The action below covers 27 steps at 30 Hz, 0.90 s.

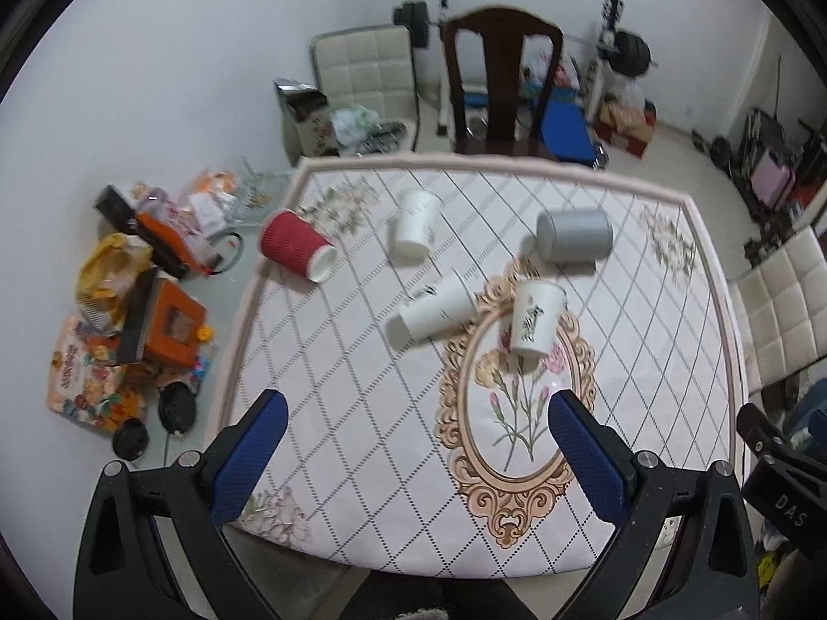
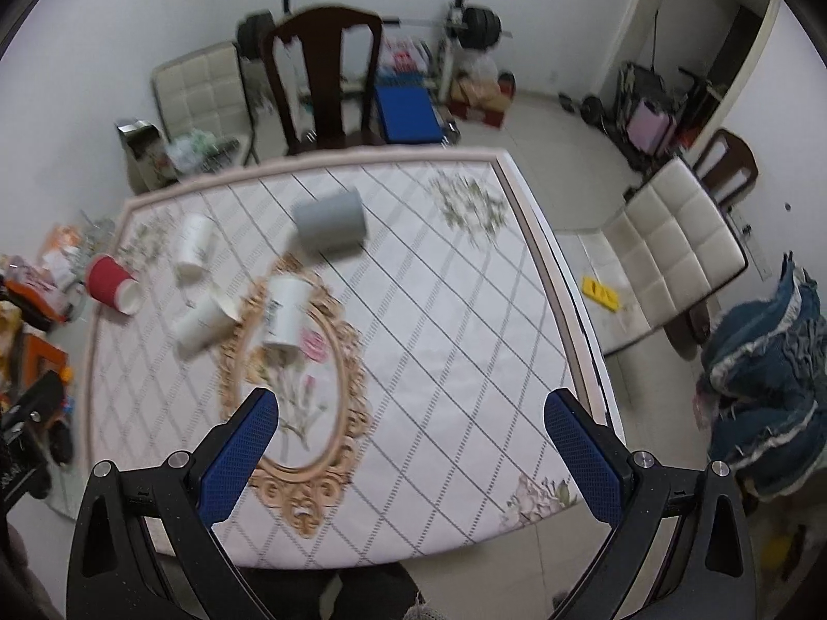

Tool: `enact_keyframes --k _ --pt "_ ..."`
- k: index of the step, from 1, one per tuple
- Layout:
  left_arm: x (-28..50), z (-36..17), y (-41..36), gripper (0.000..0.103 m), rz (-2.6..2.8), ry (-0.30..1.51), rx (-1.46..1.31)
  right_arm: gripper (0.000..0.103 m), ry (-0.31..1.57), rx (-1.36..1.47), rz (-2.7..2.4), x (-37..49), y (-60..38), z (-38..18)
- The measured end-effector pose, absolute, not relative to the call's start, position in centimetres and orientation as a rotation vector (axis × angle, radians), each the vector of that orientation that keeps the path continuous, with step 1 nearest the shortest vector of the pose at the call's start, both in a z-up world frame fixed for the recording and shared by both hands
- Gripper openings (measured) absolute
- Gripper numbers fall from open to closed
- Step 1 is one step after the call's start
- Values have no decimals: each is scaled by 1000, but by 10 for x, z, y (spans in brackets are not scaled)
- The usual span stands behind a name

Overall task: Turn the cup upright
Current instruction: 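Move the right gripper to the grey mug lying on its side and grasp it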

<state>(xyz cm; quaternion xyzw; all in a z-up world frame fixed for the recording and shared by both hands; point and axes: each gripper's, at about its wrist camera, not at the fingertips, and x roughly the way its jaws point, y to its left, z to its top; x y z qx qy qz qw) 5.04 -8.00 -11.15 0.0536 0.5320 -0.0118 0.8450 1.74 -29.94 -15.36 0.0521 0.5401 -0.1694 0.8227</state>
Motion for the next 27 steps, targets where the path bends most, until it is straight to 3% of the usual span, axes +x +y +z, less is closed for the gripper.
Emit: enact_keyframes --k 10,23,27 --pt "128 -174 -137 103 -150 1218 245 103 1320 184 -465 72 -342 -248" --pt "241 -265 -230 102 -404 1149 748 103 1477 297 -546 159 -399 -375" --pt "263 -288 -259 92 -511 1132 874 103 1504 316 -572 176 -413 -399"
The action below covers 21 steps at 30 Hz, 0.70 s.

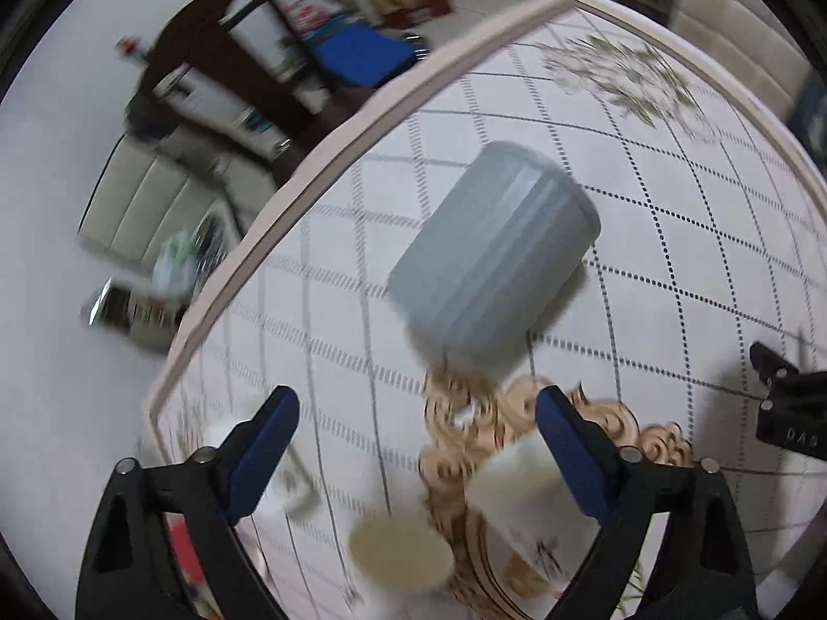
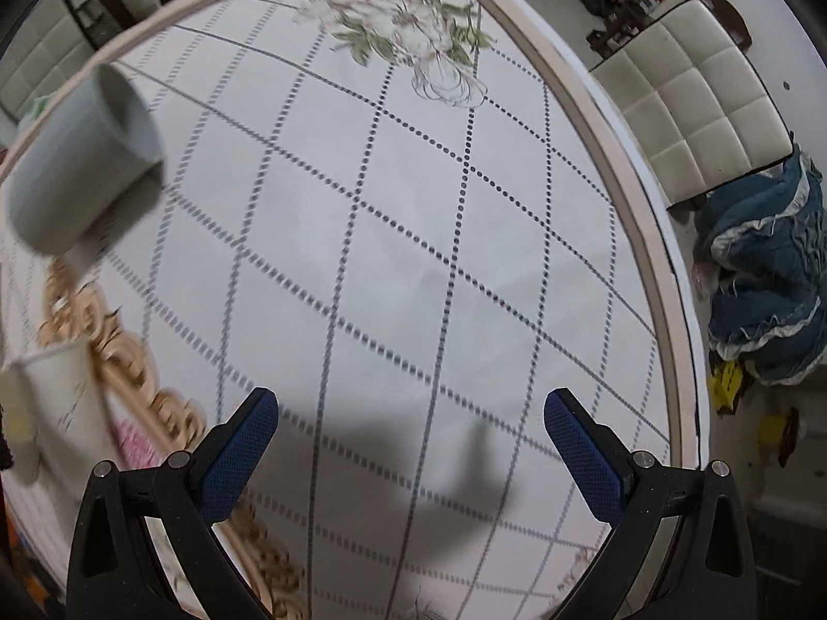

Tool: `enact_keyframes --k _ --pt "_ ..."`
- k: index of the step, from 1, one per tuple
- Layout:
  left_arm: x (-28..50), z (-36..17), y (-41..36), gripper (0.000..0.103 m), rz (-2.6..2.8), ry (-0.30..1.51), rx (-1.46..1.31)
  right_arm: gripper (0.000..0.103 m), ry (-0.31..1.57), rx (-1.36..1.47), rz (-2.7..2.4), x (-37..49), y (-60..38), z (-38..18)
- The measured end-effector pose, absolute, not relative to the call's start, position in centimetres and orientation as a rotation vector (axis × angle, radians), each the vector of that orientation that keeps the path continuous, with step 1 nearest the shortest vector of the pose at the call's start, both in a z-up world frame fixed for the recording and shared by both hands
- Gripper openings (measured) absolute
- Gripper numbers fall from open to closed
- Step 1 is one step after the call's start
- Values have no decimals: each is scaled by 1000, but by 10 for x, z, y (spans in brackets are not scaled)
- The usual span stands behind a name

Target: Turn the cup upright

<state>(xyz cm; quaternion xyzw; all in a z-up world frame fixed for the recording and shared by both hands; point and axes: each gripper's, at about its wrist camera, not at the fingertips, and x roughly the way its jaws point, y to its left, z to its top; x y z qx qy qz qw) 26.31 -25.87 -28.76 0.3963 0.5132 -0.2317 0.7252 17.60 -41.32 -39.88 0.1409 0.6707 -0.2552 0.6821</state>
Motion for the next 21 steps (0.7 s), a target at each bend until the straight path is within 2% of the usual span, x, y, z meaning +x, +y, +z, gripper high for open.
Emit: enact_keyframes --k 11,21 --pt "282 -335 -321 92 -701 1119 1087 103 1535 371 -620 198 -435 -423" --pt "285 -348 -326 87 -702 1084 1139 103 1533 397 -656 198 -449 -429"
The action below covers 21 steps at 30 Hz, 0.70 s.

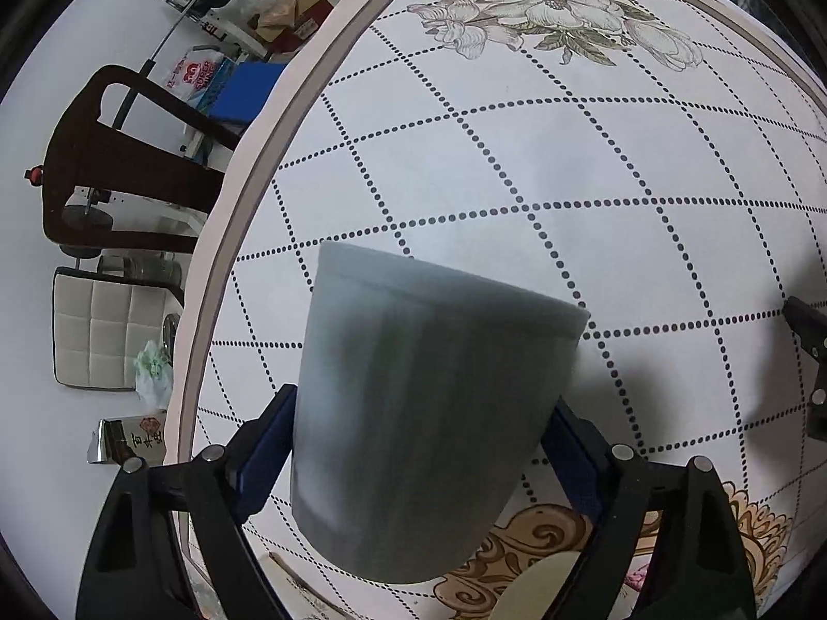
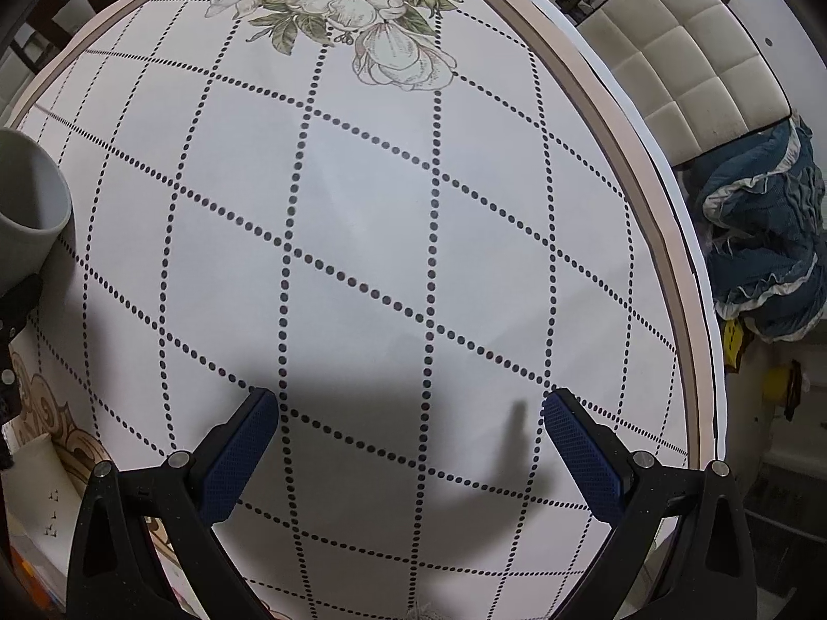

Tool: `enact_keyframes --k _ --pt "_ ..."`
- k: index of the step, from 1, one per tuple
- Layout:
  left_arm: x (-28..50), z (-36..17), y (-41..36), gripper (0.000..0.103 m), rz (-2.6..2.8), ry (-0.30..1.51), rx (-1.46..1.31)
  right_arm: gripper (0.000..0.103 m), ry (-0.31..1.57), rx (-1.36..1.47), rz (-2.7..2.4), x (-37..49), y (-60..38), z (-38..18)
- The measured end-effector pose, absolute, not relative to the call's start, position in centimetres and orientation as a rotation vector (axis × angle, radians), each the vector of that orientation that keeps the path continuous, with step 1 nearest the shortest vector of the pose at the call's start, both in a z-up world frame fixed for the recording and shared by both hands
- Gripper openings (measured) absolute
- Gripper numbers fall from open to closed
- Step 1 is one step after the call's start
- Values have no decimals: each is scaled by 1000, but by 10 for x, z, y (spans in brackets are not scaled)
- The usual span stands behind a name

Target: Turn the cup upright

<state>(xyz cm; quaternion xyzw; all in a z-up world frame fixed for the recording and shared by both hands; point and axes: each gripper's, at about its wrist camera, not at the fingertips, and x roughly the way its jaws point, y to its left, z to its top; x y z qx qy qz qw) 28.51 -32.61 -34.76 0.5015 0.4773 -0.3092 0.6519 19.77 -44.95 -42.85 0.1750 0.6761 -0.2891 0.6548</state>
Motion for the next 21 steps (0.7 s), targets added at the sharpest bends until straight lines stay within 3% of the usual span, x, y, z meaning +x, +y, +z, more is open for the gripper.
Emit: enact_keyframes --k 13,21 --pt "302 -342 -316 84 -654 1089 1056 103 1509 376 -676 200 -441 -418" --pt "305 -313 -305 82 -640 1065 975 103 1486 371 -686 203 -426 -394"
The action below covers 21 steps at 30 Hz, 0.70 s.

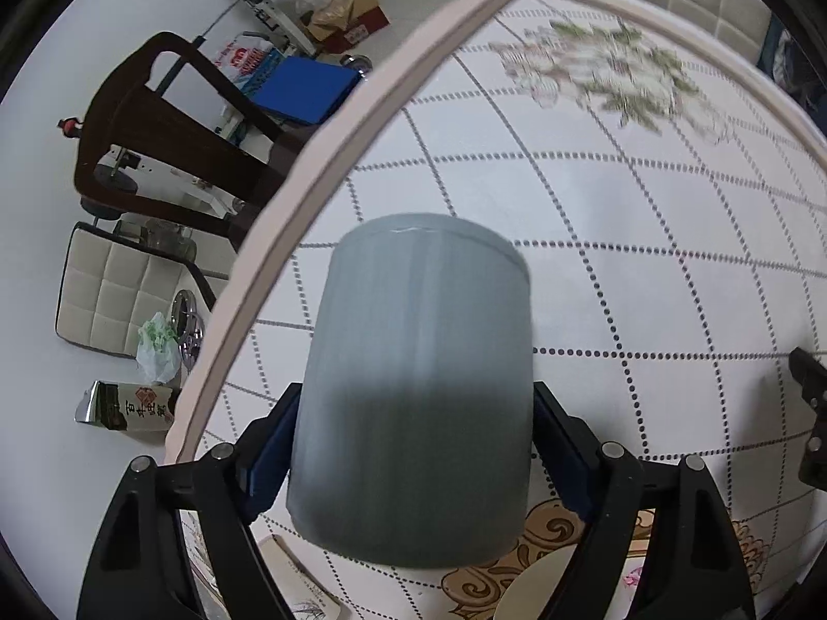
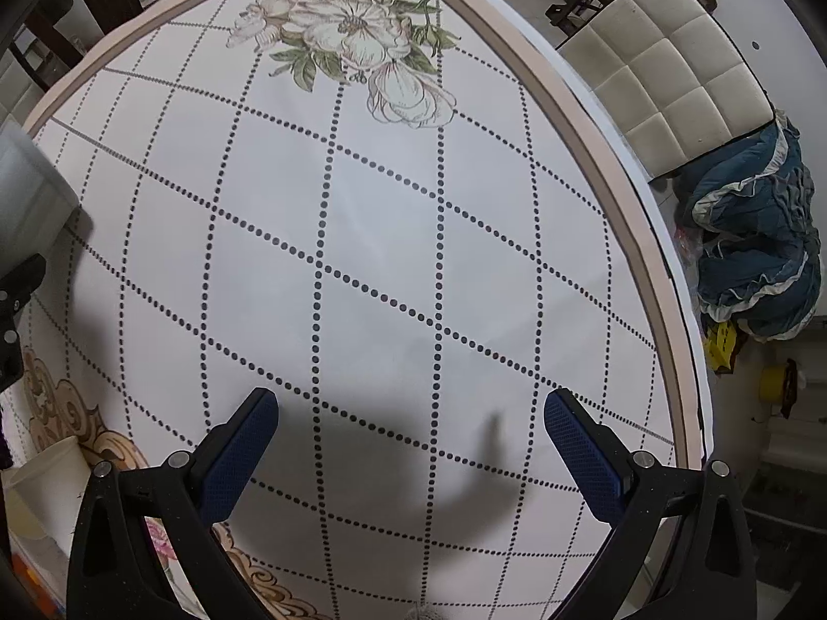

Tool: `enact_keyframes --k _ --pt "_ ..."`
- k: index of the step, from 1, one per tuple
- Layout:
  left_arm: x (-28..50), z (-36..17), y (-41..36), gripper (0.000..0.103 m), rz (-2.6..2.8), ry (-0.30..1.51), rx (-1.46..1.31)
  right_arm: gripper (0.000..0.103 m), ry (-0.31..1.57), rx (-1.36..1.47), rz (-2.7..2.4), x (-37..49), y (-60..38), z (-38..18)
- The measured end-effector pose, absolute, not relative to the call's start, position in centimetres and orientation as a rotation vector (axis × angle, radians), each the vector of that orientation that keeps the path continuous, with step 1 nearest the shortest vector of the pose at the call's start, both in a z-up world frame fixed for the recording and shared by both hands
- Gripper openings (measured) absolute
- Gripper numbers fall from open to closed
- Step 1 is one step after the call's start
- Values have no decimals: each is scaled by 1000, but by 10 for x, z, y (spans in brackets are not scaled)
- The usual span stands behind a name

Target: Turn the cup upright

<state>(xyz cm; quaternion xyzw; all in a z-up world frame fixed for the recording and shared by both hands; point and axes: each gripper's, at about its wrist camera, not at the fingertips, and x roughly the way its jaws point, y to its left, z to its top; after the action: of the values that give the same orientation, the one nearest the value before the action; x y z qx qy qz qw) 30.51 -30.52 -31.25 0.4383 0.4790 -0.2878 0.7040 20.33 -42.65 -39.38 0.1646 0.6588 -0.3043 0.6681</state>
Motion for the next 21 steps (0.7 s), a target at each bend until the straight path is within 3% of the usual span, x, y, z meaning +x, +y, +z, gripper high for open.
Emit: enact_keyframes --k 21 --pt "247 -199 -242 81 -502 1052 699 103 1363 371 -597 164 -406 -308"
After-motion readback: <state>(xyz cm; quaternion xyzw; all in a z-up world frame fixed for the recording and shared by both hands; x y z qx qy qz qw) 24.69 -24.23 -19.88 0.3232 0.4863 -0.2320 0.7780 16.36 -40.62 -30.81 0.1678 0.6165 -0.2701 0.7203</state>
